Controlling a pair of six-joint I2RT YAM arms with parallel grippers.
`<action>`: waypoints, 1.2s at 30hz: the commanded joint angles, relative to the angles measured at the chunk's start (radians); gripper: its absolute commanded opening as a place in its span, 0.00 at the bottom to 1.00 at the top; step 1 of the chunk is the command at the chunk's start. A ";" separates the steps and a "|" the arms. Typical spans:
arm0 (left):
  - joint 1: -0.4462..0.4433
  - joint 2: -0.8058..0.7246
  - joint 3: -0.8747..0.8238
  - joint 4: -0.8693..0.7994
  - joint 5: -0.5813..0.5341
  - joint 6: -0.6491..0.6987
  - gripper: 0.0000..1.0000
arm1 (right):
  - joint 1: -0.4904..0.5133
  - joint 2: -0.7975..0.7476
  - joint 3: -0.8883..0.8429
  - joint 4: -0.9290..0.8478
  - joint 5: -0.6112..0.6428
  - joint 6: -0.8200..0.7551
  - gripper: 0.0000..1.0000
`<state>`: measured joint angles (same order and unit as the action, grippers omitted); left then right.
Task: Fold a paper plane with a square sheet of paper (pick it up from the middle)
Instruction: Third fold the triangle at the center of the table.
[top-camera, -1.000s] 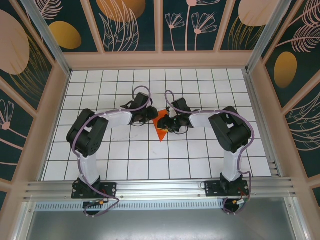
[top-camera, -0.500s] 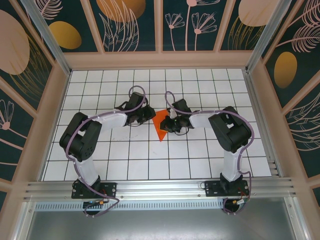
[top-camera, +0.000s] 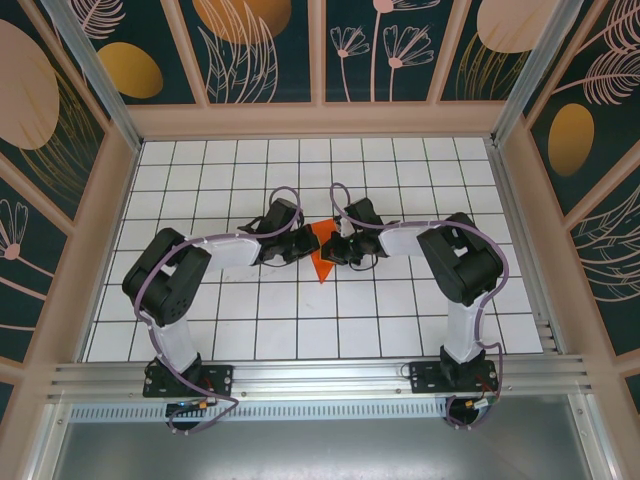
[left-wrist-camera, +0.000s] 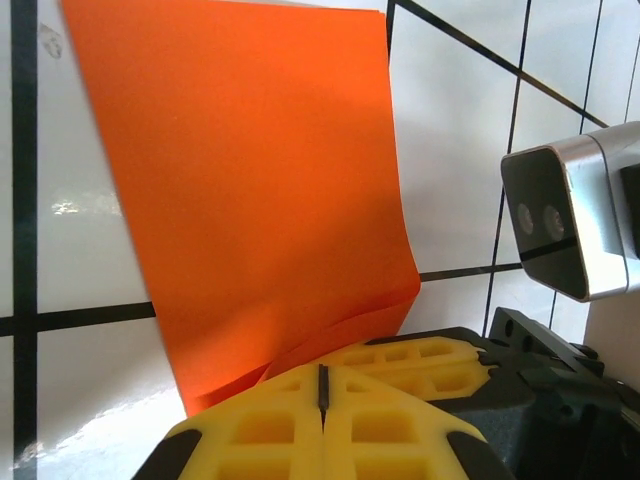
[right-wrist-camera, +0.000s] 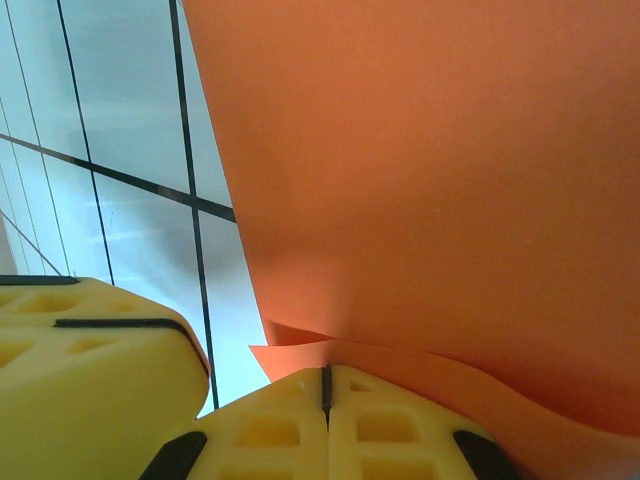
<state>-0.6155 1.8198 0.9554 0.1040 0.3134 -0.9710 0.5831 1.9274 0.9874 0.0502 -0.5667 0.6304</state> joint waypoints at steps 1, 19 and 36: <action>-0.018 0.008 -0.020 -0.032 0.024 -0.016 0.00 | -0.006 0.035 -0.028 -0.061 0.062 -0.006 0.00; -0.017 0.006 -0.014 -0.027 -0.005 -0.032 0.00 | -0.012 0.040 -0.031 -0.058 0.057 0.005 0.00; -0.020 0.062 0.001 -0.130 -0.073 -0.018 0.00 | -0.030 -0.011 -0.055 0.033 -0.053 0.037 0.00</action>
<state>-0.6323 1.8545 0.9417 0.0456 0.2768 -0.9932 0.5644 1.9274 0.9634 0.0956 -0.6094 0.6601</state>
